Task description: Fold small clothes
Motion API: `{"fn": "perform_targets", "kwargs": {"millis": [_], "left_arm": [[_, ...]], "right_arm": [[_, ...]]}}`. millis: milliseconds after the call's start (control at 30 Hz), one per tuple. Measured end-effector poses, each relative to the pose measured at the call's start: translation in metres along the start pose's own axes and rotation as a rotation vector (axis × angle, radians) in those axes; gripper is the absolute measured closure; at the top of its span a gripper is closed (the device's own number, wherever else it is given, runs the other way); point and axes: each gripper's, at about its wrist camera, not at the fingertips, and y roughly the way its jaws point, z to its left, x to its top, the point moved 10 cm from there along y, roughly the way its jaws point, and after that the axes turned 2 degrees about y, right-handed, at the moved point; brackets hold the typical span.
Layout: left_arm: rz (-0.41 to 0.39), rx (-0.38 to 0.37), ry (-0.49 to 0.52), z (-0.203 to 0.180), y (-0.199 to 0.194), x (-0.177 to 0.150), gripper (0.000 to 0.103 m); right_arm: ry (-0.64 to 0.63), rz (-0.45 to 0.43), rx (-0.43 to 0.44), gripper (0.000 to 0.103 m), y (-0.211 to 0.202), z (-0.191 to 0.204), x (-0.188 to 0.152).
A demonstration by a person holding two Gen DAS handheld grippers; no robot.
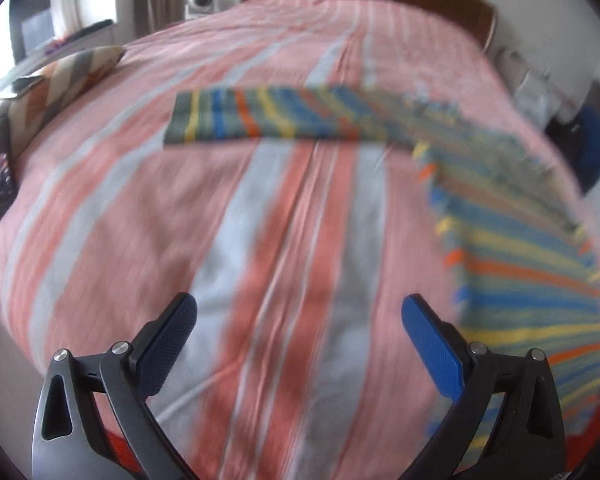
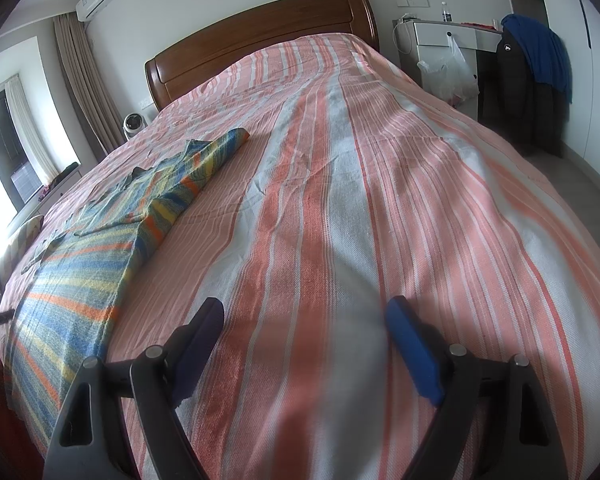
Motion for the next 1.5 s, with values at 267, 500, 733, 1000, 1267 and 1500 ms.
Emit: {"fn": "perform_targets", "kwargs": {"millis": [267,500,733,1000,1267,1500], "left_arm": [[0.010,0.053,-0.122,0.089,0.030,0.118,0.001],[0.191,0.117,-0.247,0.126,0.124,0.131,0.032],[0.105,0.117,-0.152,0.081,0.106,0.166,0.100],[-0.088,-0.204,0.239,-0.153,0.013,0.233,0.100],[0.058,-0.303,0.420,-0.300,0.073,0.161,0.057],[0.030,-0.206,0.227,-0.223,0.096,0.177,0.024]], "right_arm": [[0.001,-0.002,0.003,0.020,-0.002,-0.002,-0.001],[-0.008,0.000,-0.009,0.020,0.000,-0.003,-0.001],[-0.014,0.000,-0.014,0.019,0.001,-0.002,0.001],[-0.017,-0.001,-0.017,0.019,0.002,-0.001,0.002],[-0.020,-0.002,-0.017,0.019,0.003,-0.003,0.002],[-0.018,-0.005,-0.009,0.019,0.002,-0.003,0.003]]}}
